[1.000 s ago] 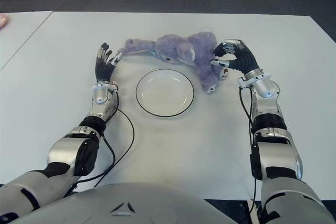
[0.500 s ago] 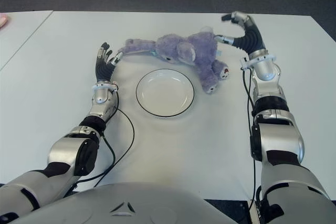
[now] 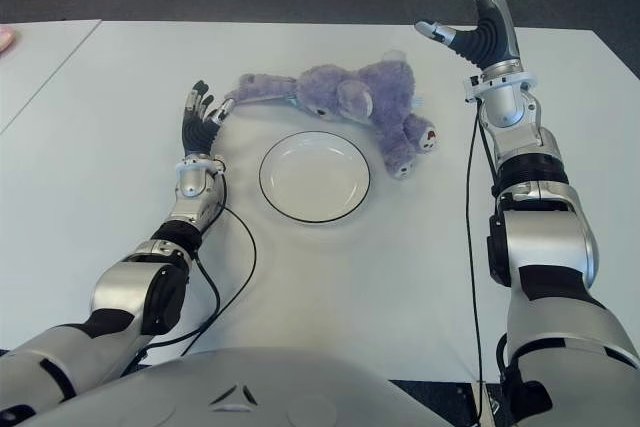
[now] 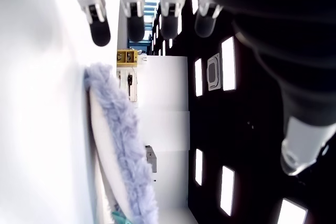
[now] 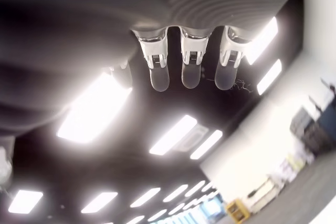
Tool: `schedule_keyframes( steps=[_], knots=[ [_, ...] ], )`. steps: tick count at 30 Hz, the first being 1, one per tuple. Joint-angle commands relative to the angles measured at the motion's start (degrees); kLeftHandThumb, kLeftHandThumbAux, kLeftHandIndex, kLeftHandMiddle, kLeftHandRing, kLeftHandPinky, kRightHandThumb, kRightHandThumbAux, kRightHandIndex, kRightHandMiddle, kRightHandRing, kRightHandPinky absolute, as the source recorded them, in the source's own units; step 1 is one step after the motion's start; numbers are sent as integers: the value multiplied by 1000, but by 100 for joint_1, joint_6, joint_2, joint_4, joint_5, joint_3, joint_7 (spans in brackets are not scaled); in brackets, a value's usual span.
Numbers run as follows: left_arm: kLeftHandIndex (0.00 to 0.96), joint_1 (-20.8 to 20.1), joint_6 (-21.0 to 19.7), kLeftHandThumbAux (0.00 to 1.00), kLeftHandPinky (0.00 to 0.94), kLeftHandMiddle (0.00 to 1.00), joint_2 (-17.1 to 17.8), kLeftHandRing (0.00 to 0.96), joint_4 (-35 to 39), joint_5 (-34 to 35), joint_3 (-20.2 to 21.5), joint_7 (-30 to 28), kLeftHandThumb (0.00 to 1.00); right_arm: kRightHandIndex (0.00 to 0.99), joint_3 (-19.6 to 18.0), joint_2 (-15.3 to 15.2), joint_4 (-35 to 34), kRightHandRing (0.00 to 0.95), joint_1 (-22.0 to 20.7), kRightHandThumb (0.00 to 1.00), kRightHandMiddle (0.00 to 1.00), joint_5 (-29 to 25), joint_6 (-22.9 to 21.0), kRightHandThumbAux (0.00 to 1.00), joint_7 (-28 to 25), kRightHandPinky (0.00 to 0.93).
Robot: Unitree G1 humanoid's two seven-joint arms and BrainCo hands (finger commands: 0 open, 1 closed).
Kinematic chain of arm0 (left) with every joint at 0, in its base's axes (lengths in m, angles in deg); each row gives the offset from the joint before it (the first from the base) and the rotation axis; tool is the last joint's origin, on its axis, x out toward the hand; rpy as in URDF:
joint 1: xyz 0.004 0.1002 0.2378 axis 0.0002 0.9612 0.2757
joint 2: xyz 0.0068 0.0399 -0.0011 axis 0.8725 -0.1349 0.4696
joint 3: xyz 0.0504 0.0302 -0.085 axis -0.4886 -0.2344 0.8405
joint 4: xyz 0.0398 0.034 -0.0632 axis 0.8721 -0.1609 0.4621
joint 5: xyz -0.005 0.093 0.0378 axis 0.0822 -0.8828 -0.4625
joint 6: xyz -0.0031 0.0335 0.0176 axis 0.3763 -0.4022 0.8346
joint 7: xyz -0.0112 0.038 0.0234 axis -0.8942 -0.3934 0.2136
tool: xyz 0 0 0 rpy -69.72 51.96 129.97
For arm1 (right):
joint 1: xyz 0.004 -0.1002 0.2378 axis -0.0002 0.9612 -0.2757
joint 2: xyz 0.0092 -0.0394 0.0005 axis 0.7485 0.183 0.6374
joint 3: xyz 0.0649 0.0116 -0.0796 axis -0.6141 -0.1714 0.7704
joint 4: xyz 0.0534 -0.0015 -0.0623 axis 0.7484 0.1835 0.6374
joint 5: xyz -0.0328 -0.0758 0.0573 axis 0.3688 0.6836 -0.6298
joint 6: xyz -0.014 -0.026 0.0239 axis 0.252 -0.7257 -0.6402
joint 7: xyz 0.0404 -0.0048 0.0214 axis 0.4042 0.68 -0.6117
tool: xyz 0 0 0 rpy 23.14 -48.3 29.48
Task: Put the doll into the plate.
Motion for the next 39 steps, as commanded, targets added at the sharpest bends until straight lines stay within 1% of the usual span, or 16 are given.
schedule_keyframes(
  steps=[1, 7, 13, 19, 23, 26, 31, 36, 39],
  knots=[
    [83, 1604, -242, 633, 129, 74, -405, 78, -1092, -70, -1, -187, 0, 1, 288, -85, 357, 0, -233, 134, 0, 497, -187, 369, 595, 0],
    [86, 1592, -249, 633, 128, 74, -416, 79, -1090, -48, 18, -202, 0, 0, 370, -60, 493, 0, -302, 148, 0, 567, -246, 376, 785, 0],
    [86, 1584, -243, 626, 124, 73, -413, 78, -1086, -40, 29, -214, 0, 0, 438, 5, 605, 0, -323, 153, 0, 565, -312, 394, 754, 0],
    [79, 1570, -252, 610, 119, 72, -403, 77, -1086, -48, 23, -228, 0, 0, 647, 229, 693, 0, -210, 137, 0, 637, -291, 398, 470, 0],
    [79, 1566, -258, 605, 120, 72, -396, 76, -1087, -50, 23, -234, 0, 0, 888, 320, 776, 0, -187, 130, 0, 762, -371, 378, 105, 0],
    [81, 1566, -259, 601, 120, 73, -396, 76, -1087, -55, 19, -233, 0, 0, 1134, 303, 851, 0, -215, 129, 0, 947, -443, 370, -179, 0],
    [84, 1560, -270, 599, 116, 71, -386, 73, -1089, -63, 13, -237, 0, 2, 1503, 253, 956, 0, -272, 132, 0, 1252, -566, 391, -512, 0],
    [78, 1559, -277, 595, 108, 66, -383, 71, -1088, -72, 5, -227, 0, 6, 1663, 231, 983, 0, -294, 145, 0, 1339, -597, 411, -614, 0],
    [72, 1559, -287, 595, 107, 64, -379, 69, -1090, -82, -4, -213, 0, 8, 1802, 239, 1004, 0, -294, 174, 0, 1437, -646, 424, -696, 18]
  ],
)
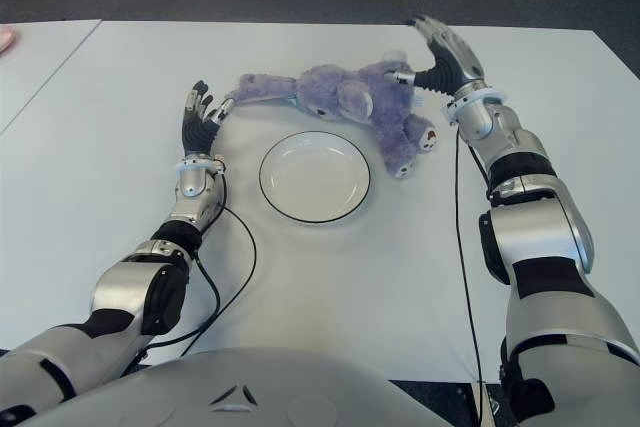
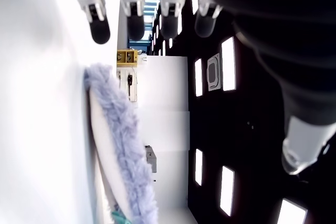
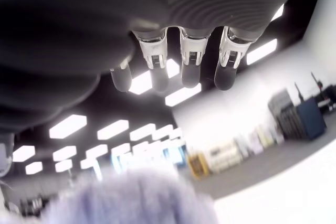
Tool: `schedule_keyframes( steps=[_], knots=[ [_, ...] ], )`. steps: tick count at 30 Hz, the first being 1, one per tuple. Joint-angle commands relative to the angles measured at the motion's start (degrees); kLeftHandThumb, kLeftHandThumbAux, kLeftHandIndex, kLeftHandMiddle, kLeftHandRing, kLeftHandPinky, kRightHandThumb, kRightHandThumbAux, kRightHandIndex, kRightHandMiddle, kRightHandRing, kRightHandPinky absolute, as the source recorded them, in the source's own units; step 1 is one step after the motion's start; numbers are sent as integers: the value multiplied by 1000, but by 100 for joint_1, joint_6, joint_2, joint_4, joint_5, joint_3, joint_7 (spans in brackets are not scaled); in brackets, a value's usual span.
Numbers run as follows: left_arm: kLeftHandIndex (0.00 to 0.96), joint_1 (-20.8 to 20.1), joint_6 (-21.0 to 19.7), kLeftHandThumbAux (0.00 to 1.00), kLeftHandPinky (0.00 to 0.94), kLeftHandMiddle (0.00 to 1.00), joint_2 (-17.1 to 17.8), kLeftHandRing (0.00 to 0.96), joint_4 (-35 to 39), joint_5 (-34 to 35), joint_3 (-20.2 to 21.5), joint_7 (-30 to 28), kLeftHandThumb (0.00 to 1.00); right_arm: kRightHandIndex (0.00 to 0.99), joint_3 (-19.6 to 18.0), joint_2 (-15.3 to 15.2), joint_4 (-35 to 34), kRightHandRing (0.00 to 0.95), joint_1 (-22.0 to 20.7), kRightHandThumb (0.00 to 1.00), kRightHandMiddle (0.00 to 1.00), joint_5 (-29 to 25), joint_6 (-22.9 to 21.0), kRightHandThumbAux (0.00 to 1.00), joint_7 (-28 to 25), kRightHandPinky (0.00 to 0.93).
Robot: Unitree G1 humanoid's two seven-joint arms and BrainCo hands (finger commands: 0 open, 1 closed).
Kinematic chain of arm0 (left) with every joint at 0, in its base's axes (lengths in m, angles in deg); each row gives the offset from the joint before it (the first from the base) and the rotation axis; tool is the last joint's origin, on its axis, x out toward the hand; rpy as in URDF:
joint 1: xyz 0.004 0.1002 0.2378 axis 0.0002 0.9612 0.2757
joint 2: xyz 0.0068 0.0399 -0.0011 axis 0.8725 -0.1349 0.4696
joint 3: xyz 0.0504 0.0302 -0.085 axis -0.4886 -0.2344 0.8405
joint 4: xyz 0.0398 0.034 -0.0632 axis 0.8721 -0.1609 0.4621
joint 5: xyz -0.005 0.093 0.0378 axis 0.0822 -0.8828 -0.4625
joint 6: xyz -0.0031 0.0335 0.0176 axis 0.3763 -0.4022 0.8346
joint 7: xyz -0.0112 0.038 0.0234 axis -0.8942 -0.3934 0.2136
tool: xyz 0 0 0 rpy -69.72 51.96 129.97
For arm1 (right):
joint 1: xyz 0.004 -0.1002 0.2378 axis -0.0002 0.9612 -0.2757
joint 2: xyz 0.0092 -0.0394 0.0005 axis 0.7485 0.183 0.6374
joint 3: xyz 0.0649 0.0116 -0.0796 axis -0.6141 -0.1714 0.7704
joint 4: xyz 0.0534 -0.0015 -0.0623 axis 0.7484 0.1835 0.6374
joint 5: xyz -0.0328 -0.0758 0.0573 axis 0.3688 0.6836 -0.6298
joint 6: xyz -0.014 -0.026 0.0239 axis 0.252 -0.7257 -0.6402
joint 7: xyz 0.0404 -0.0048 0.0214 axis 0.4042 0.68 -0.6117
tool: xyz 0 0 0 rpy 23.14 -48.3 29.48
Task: Put the doll into the plate.
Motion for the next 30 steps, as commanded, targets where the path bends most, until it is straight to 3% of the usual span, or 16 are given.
schedule_keyframes(
  steps=[1, 16, 27, 30],
  knots=[
    [69, 1562, -290, 596, 107, 63, -374, 68, -1088, -82, -20, -213, 0, 8, 450, 117, 180, 0, -143, 189, 0, 427, -221, 431, -392, 21],
    [65, 1536, -304, 619, 115, 62, -386, 71, -1101, -46, 21, -231, 0, 25, 740, 211, 243, 0, -187, 330, 0, 558, -397, 486, -334, 177],
    [66, 1474, -365, 621, 120, 67, -417, 76, -1117, -6, 62, -244, 0, 39, 824, 463, 337, 0, -265, 387, 0, 542, -555, 525, -296, 170],
    [68, 1466, -351, 620, 117, 67, -434, 75, -1116, -1, 66, -247, 0, 43, 843, 712, 374, 0, -109, 381, 0, 492, -621, 534, -312, 154]
  ],
)
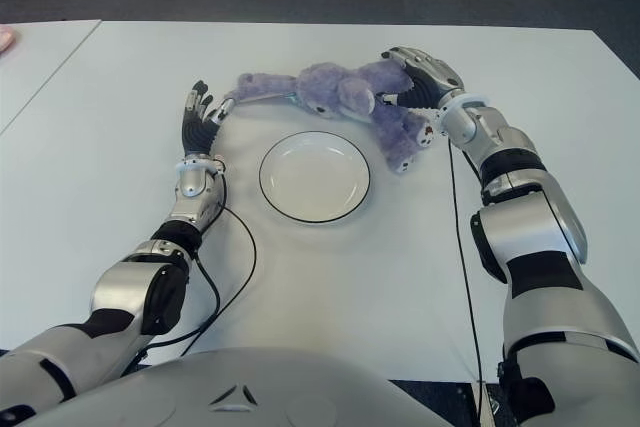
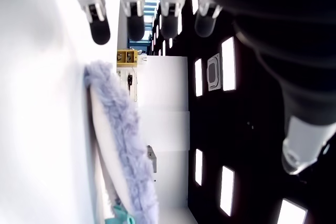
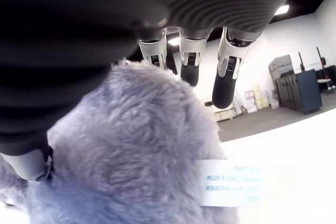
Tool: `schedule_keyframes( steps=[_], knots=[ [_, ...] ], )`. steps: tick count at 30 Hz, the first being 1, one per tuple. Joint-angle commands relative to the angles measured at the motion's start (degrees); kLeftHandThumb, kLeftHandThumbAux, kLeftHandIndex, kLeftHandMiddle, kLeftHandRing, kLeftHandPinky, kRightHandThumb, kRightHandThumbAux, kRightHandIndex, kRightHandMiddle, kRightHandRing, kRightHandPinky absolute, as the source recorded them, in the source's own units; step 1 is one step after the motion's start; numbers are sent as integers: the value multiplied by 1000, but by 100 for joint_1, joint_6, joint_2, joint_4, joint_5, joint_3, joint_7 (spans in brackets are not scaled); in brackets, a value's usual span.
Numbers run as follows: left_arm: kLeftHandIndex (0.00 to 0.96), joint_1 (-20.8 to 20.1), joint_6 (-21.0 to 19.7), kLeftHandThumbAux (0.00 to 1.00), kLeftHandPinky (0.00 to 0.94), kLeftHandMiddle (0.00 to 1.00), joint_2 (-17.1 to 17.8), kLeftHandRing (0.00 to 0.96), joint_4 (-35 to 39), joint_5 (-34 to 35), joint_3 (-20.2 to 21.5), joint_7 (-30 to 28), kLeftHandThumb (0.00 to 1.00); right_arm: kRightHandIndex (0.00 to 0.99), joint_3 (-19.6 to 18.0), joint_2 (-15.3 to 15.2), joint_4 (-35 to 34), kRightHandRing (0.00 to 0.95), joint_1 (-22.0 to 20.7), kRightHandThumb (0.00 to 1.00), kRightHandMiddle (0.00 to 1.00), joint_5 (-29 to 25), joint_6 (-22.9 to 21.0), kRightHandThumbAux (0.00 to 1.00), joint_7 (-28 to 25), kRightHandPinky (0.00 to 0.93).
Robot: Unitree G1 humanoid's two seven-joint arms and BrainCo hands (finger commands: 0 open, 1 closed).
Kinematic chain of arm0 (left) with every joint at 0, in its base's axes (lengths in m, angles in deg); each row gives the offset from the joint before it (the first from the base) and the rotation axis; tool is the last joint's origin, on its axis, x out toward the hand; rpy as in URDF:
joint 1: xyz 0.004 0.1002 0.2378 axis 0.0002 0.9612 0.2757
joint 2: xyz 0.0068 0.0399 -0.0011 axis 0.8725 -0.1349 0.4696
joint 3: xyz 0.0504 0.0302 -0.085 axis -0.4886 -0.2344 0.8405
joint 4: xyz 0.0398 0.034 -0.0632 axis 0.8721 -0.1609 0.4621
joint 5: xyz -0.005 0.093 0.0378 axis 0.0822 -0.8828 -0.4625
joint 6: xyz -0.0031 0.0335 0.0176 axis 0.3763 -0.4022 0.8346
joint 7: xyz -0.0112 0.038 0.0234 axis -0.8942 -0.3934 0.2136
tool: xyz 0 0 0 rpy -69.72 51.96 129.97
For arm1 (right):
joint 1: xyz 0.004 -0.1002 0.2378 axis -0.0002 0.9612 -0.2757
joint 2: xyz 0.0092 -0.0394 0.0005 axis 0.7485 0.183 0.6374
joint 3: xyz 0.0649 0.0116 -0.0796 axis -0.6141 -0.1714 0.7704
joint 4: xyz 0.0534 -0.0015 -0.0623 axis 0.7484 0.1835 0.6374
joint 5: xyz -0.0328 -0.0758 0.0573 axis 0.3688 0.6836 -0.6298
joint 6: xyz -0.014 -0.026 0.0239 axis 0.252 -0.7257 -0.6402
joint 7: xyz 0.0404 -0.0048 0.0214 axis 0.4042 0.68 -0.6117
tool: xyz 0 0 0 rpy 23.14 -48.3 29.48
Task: Put the doll into the plate.
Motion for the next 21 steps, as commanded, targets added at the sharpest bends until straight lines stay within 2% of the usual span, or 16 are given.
schedule_keyframes(
  steps=[1, 4, 9, 13, 15, 17, 19, 21],
  knots=[
    [68, 1466, -343, 619, 116, 67, -441, 74, -1109, -1, 57, -243, 0, 45, 195, 639, 251, 0, 194, 374, 0, 152, -329, 539, -86, 148],
    [69, 1459, -341, 615, 114, 65, -450, 72, -1110, -3, 59, -240, 0, 56, 242, 850, 319, 4, 320, 342, 0, 157, -455, 554, -106, 132],
    [70, 1456, -334, 609, 113, 65, -455, 70, -1113, 5, 71, -253, 0, 81, 199, 1130, 398, 3, 465, 308, 0, 37, -552, 572, -446, 112],
    [73, 1453, -331, 605, 118, 66, -468, 71, -1115, 4, 73, -247, 0, 121, 199, 1261, 427, 13, 548, 305, 0, 11, -598, 596, -551, 129],
    [73, 1455, -326, 604, 121, 66, -477, 73, -1115, 2, 74, -241, 0, 148, 218, 1425, 457, 29, 651, 314, 16, 12, -642, 607, -517, 152],
    [75, 1460, -319, 602, 125, 68, -485, 75, -1113, 1, 75, -236, 0, 234, 177, 1526, 467, 114, 716, 352, 90, -51, -635, 626, -532, 231],
    [77, 1464, -312, 600, 127, 70, -493, 77, -1112, -2, 77, -230, 0, 324, 125, 1562, 467, 238, 745, 516, 200, -120, -608, 671, -568, 335],
    [78, 1467, -307, 599, 129, 71, -499, 79, -1111, -2, 82, -229, 0, 372, 29, 1611, 466, 345, 783, 602, 302, -248, -585, 694, -684, 429]
  ],
)
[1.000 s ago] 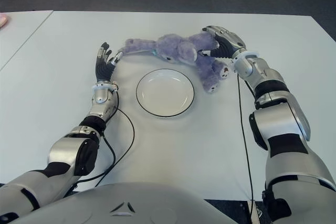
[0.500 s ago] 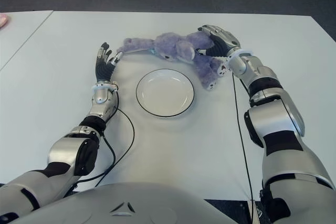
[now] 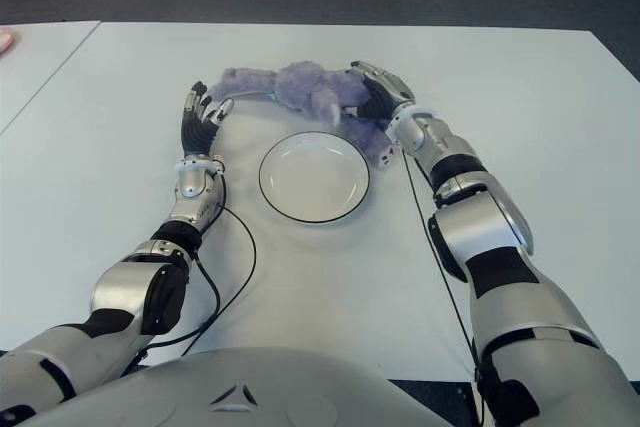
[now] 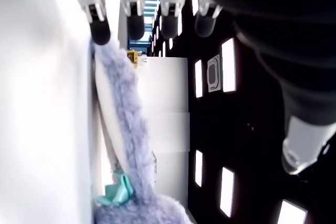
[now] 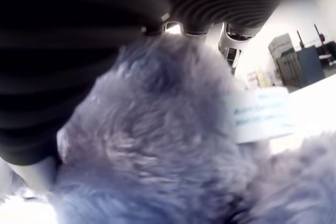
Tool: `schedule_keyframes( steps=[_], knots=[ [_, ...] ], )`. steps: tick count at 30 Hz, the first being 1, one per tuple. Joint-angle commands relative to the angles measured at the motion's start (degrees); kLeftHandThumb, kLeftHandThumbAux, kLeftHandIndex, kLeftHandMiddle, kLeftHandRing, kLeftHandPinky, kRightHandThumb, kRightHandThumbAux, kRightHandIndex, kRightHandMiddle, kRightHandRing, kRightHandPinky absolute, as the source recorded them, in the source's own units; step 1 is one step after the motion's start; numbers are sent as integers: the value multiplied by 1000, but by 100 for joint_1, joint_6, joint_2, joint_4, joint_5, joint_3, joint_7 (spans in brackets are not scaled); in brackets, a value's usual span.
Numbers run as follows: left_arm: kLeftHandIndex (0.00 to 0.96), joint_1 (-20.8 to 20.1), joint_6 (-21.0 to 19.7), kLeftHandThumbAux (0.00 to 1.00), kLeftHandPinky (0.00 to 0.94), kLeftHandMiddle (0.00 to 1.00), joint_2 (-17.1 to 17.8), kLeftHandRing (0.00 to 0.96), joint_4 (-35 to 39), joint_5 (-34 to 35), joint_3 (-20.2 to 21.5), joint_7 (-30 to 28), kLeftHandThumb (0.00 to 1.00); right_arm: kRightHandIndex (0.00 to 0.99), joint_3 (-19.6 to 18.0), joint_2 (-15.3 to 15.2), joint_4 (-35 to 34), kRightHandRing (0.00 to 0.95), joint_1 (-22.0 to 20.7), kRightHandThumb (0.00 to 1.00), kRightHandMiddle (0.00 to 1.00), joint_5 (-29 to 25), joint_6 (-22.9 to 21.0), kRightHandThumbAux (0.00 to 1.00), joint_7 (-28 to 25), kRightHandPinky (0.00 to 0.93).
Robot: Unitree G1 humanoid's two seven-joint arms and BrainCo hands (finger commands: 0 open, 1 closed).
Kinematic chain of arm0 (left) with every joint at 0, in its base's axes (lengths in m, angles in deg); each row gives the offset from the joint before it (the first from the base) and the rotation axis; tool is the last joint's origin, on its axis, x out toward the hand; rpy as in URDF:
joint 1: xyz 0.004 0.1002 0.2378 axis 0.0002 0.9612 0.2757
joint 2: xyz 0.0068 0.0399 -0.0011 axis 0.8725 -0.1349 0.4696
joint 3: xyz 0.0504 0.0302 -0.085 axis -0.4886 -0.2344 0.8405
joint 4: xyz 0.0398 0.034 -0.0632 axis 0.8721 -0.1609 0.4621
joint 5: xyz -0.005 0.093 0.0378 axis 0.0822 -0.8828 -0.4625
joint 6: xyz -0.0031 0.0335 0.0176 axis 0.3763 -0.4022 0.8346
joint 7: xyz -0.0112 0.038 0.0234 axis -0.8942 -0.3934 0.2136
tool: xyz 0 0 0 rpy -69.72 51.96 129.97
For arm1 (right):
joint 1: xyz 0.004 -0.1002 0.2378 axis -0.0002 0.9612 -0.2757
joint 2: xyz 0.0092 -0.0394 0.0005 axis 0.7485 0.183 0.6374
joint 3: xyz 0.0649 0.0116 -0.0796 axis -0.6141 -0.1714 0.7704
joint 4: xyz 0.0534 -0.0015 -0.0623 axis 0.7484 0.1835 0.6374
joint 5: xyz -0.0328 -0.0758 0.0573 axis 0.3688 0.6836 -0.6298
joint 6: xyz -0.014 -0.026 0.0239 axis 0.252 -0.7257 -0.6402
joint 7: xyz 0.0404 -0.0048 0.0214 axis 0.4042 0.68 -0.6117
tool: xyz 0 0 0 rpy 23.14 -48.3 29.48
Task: Put the doll into the plate.
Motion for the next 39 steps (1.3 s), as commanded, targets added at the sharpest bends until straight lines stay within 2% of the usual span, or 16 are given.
schedule_keyframes(
  steps=[1, 2, 5, 11, 19, 23, 32, 37, 39],
  knots=[
    [79, 1473, -304, 599, 129, 71, -503, 80, -1077, 4, 49, -227, 0, 392, -20, 536, 294, 431, 725, 636, 390, -136, -163, 701, -697, 509],
    [79, 1476, -303, 599, 129, 72, -506, 81, -1077, 7, 56, -231, 0, 406, -91, 582, 296, 518, 760, 658, 483, -240, -164, 706, -814, 591],
    [77, 1488, -291, 596, 128, 71, -515, 81, -1075, 5, 66, -231, 0, 429, -217, 654, 298, 667, 827, 689, 640, -426, -178, 709, -1026, 741],
    [73, 1532, -226, 602, 131, 70, -539, 82, -1063, -24, 75, -222, 0, 441, -369, 683, 305, 780, 944, 701, 767, -652, -232, 710, -1241, 840],
    [75, 1573, -169, 609, 134, 73, -550, 87, -1055, -110, 20, -119, 0, 441, -531, 568, 289, 837, 1050, 699, 838, -829, -212, 713, -1231, 872],
    [79, 1577, -167, 604, 135, 72, -551, 86, -1055, -145, 15, -83, 0, 441, -652, 403, 267, 848, 1038, 700, 853, -917, -132, 716, -1142, 870],
    [86, 1579, -176, 602, 139, 79, -552, 92, -1055, -184, 11, -57, 0, 440, -978, 202, 255, 846, 1084, 701, 857, -1212, -30, 719, -1156, 850],
    [89, 1581, -172, 608, 141, 83, -552, 96, -1055, -195, 7, -59, 0, 440, -1177, 100, 214, 832, 1095, 701, 846, -1412, 138, 720, -1180, 825],
    [90, 1581, -182, 609, 141, 83, -548, 96, -1056, -182, 19, -91, 0, 440, -1251, -27, 136, 828, 1027, 702, 843, -1475, 330, 721, -1140, 818]
  ],
)
